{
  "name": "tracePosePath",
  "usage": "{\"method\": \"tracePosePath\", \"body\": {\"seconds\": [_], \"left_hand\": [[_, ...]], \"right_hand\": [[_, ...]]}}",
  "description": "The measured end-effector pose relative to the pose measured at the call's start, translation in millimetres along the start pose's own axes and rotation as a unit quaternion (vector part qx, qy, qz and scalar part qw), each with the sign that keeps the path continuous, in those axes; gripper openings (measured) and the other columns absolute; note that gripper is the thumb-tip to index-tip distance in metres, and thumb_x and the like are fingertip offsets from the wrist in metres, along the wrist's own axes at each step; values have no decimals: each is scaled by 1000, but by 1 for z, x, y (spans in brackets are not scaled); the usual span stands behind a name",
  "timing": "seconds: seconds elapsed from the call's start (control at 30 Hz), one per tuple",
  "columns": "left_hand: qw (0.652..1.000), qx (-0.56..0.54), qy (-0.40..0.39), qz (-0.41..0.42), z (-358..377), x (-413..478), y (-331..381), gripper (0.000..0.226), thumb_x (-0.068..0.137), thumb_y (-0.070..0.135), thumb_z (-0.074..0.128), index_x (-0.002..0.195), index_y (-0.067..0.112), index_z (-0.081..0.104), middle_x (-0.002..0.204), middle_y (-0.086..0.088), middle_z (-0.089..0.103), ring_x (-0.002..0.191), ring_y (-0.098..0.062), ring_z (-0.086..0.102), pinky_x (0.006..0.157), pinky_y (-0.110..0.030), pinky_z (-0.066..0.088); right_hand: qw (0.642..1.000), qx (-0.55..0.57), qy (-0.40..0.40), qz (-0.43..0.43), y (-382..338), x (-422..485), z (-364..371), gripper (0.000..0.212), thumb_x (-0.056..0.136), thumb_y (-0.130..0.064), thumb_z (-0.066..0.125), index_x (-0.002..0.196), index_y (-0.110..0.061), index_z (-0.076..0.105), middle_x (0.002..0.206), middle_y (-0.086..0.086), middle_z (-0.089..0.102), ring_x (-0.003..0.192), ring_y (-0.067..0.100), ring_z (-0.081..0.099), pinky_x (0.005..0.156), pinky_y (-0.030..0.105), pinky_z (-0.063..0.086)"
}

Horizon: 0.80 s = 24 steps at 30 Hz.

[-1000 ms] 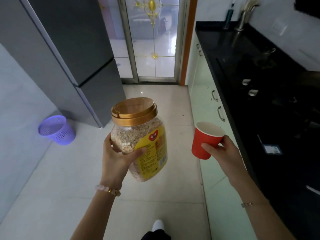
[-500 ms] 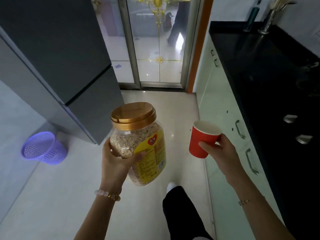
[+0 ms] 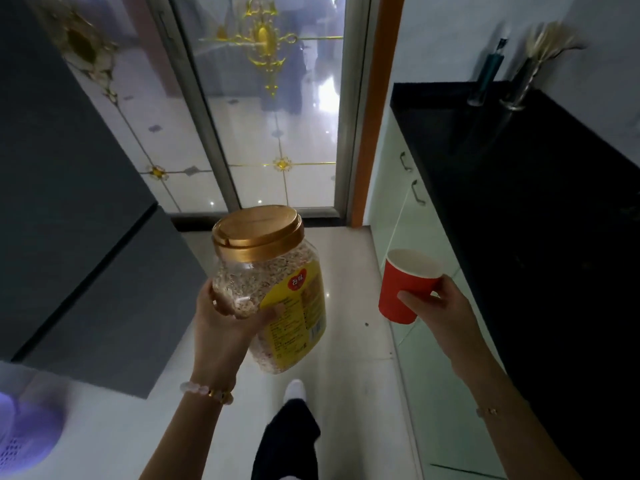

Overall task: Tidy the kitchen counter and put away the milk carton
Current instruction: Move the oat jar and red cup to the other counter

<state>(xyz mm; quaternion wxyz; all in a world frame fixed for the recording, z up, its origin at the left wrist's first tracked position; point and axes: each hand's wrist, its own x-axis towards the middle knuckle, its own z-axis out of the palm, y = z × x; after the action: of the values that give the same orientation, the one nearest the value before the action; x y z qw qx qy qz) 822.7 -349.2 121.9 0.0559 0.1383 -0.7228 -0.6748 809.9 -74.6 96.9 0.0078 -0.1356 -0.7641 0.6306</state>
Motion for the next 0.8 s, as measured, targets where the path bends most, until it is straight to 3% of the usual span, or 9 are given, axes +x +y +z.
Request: {"method": "tracePosePath", "body": {"seconds": [0.13,0.2,0.27,0.33,0.4,0.63,0.7,0.8], "left_hand": [[999,9,-51,6,37,94,0,58,31,39,77,83,52,54,87,27,69,80,7,65,67,-25,50],[998,7,-70,-1,56,145,4,65,29,40,77,89,49,53,90,17,68,86,-2,64,68,-27,51],[995,12,-98,-6,75,196,14,83,27,43,78,105,41,50,106,9,62,100,-12,60,74,-31,53],[992,27,-125,-6,95,246,26,110,27,46,80,128,27,40,125,-1,55,114,-23,54,88,-45,52],[988,36,-153,0,117,290,39,120,27,48,81,135,26,33,132,-2,50,119,-25,51,94,-52,49],[977,35,-211,1,210,393,58,119,26,39,85,133,21,35,124,-2,54,113,-24,52,92,-48,50],[972,43,-231,3,240,416,59,114,30,33,89,130,21,36,112,5,55,107,-21,53,88,-44,51],[967,43,-252,16,285,447,62,110,31,41,83,129,21,38,106,13,54,102,-12,55,81,-38,53]], "right_hand": [[999,13,46,21,0,76,11,70,65,-27,80,127,-11,50,117,3,61,106,20,61,67,14,43],[996,19,79,27,-9,118,15,64,70,-19,79,126,-11,49,112,0,60,100,16,60,68,15,42],[993,27,108,27,-24,161,17,59,75,-11,74,128,-13,48,112,0,59,97,13,58,73,20,45],[990,32,136,24,-41,201,14,60,75,-11,73,129,-14,48,116,1,59,103,16,57,84,29,47],[986,40,163,22,-53,236,9,61,75,-13,74,130,-15,48,117,1,59,106,17,56,89,31,47],[973,58,215,66,-50,318,-12,56,76,-16,74,126,-18,50,100,-15,59,94,1,56,74,17,44],[968,59,232,75,-46,343,-22,58,75,-16,74,127,-17,50,101,-13,60,95,3,58,81,24,48],[963,75,247,78,-43,383,-46,60,75,-19,75,129,-18,49,108,-9,62,100,6,59,85,29,48]]}}
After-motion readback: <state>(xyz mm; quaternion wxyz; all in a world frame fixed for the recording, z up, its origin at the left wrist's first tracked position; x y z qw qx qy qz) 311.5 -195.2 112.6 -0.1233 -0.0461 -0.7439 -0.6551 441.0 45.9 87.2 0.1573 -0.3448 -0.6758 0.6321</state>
